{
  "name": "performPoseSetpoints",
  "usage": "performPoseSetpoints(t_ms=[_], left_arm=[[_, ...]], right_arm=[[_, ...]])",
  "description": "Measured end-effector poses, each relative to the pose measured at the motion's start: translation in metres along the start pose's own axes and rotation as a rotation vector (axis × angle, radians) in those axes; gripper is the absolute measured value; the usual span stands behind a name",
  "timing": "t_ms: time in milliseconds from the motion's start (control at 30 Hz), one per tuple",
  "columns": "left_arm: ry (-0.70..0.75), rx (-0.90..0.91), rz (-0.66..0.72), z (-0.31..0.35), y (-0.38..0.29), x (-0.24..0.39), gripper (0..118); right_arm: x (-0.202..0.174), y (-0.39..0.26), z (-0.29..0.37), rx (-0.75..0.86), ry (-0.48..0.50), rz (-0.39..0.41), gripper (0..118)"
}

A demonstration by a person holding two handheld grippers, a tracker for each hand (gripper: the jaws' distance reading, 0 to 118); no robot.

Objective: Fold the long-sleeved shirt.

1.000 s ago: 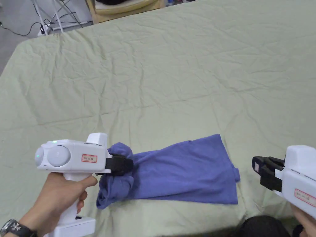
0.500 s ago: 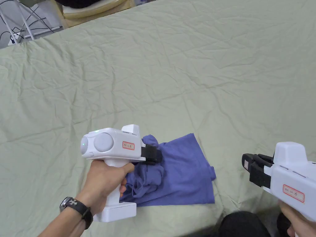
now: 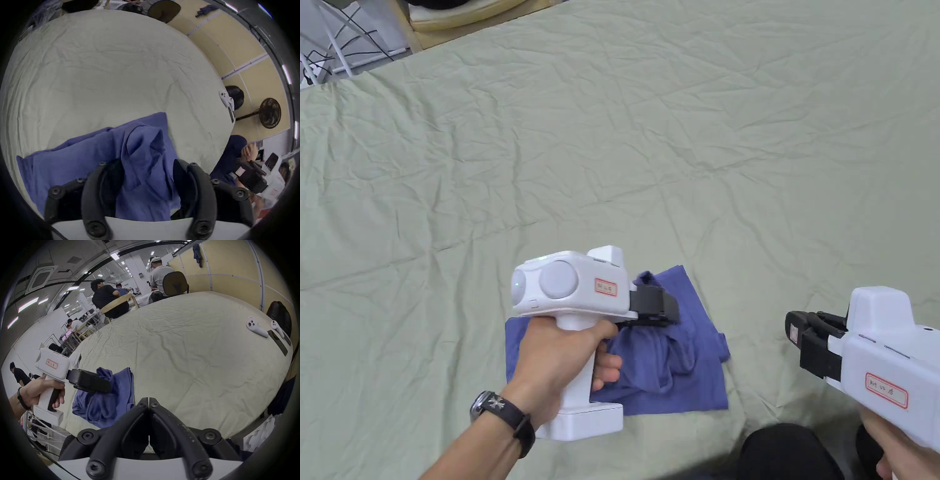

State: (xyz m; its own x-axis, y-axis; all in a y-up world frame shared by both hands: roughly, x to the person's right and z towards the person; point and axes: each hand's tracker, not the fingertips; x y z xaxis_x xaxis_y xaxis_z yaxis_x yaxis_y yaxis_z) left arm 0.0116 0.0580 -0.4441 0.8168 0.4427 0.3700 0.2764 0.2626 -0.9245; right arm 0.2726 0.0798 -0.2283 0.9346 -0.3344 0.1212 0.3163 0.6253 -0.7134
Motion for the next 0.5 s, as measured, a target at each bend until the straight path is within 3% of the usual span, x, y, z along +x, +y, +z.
performPoseSetpoints(t_ms=[233,500], left_arm=[[-0.046,0.046,0.02,0.002,0.006,0.021,70],[-0.274,0.152,0.071,0.045,-0.001,0.023,73]], right_arm=[[0.0,0.001,0.0,0.011,-0.001,-0.005,0],[-0.007,0.003,-0.002,0.017,0.003,0.007,0]])
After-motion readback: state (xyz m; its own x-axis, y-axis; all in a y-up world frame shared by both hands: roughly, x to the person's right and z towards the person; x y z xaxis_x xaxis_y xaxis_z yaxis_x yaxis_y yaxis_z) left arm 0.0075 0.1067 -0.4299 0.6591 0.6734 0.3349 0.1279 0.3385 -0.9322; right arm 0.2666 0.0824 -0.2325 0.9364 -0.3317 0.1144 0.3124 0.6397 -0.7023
